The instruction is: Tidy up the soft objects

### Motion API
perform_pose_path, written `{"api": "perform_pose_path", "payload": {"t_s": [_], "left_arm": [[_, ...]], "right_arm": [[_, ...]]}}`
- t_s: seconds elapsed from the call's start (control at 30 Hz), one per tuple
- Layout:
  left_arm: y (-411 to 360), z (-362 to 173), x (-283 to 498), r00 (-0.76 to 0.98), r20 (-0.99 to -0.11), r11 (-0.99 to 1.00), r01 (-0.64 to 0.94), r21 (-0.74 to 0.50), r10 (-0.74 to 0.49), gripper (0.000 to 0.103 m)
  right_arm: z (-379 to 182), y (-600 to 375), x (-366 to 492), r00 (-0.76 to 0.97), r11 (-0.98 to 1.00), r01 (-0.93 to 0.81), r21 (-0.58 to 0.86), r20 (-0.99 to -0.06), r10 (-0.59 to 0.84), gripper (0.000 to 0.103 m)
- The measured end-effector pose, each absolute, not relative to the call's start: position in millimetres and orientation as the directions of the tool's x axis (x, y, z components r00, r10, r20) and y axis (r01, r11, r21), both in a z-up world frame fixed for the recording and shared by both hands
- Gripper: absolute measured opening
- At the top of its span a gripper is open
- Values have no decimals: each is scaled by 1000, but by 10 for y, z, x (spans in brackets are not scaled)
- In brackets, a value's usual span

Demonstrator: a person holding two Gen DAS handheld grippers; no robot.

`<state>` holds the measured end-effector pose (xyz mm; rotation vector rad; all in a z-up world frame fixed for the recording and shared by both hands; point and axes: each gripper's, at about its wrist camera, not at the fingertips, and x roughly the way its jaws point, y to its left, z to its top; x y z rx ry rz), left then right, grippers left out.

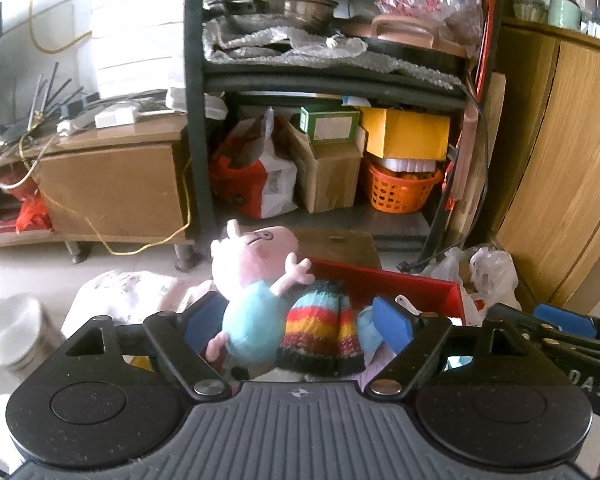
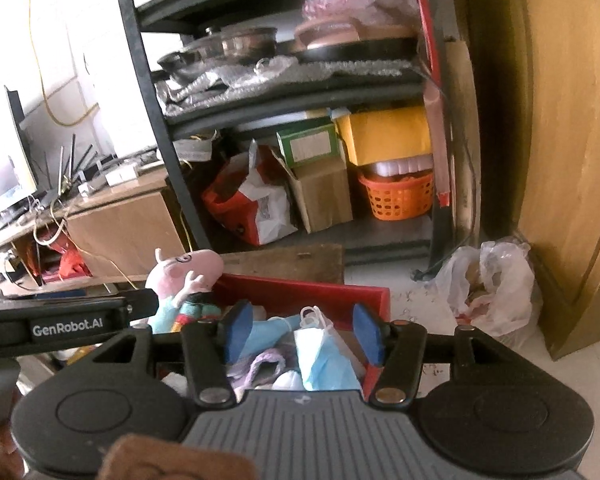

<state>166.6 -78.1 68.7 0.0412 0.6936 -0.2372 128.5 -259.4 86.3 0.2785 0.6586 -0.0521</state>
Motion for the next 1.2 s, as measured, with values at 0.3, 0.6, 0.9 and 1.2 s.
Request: {"api": "perform_pose_path", "payload": {"t_s": [0.3, 0.6, 0.9, 1.2], "left_arm": [[-509, 776, 1213, 768, -612, 977, 210, -38, -189, 81], [-330, 804, 898, 788, -590, 980, 199, -31, -178, 82], [-273, 826, 664, 795, -574, 976, 217, -32, -196, 83], [-185, 811, 587, 791, -578, 976, 214, -46, -201, 84]], "right_arm": [[1019, -2437, 781, 814, 956, 116, 270, -578, 64, 30], [1123, -2240, 458, 836, 953, 73, 295, -538, 103, 31], [1153, -2091, 235, 850, 947, 39, 318, -509, 136, 31], [1171, -2064, 116, 859, 947, 33, 319, -494, 136, 36]]}}
